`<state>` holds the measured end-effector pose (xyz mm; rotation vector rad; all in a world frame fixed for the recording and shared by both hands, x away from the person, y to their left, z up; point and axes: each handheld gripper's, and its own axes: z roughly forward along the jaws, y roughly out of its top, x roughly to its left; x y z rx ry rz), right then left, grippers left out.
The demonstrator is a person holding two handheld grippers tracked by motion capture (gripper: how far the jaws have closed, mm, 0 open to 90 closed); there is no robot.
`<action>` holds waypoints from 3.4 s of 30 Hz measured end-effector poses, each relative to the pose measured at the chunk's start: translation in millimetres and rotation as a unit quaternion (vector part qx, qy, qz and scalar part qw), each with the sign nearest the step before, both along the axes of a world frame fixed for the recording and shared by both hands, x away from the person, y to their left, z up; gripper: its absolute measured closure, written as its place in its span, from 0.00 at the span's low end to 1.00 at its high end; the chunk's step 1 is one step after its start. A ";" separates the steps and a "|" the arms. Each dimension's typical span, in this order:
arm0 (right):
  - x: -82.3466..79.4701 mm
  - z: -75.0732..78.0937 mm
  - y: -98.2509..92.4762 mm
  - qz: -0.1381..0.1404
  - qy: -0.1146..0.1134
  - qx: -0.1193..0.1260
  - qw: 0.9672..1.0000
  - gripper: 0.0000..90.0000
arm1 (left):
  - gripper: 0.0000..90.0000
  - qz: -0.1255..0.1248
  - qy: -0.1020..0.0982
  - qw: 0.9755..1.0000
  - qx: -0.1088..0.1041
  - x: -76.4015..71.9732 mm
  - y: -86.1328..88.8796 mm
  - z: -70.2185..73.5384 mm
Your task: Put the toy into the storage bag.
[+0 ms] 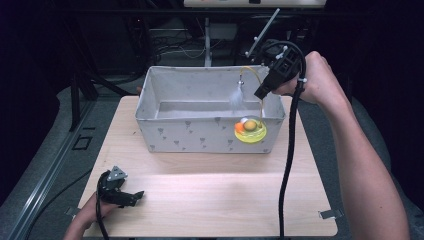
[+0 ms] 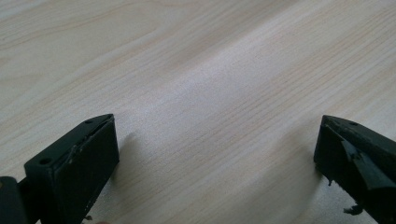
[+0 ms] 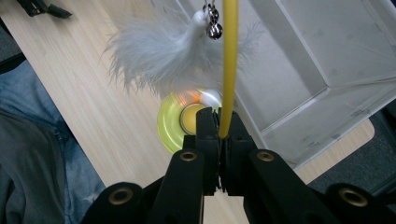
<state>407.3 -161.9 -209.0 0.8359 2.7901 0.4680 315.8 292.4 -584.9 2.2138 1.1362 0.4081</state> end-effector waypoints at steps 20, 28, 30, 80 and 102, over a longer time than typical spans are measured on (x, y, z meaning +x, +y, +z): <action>10.6 23.6 -3.3 -0.027 -0.034 0.018 0.999 0.98 | 0.00 0.000 0.000 1.000 0.000 -0.1 0.0 -0.1; 18.1 30.2 -4.3 -0.038 -0.042 0.026 0.998 0.98 | 0.00 0.000 0.000 1.000 0.000 -0.1 0.1 -0.1; 20.1 31.9 -3.9 -0.040 -0.046 0.024 0.998 0.98 | 0.00 0.000 0.000 1.000 0.000 -0.1 0.1 -0.1; 89.4 -5.4 -22.8 -0.138 -0.079 0.036 0.987 0.98 | 0.00 0.000 -0.001 1.000 0.000 -0.4 0.1 -0.1; 107.3 -52.9 -33.8 -0.147 -0.042 0.031 0.988 0.98 | 0.00 -0.001 -0.001 1.000 0.001 -0.6 0.1 -0.1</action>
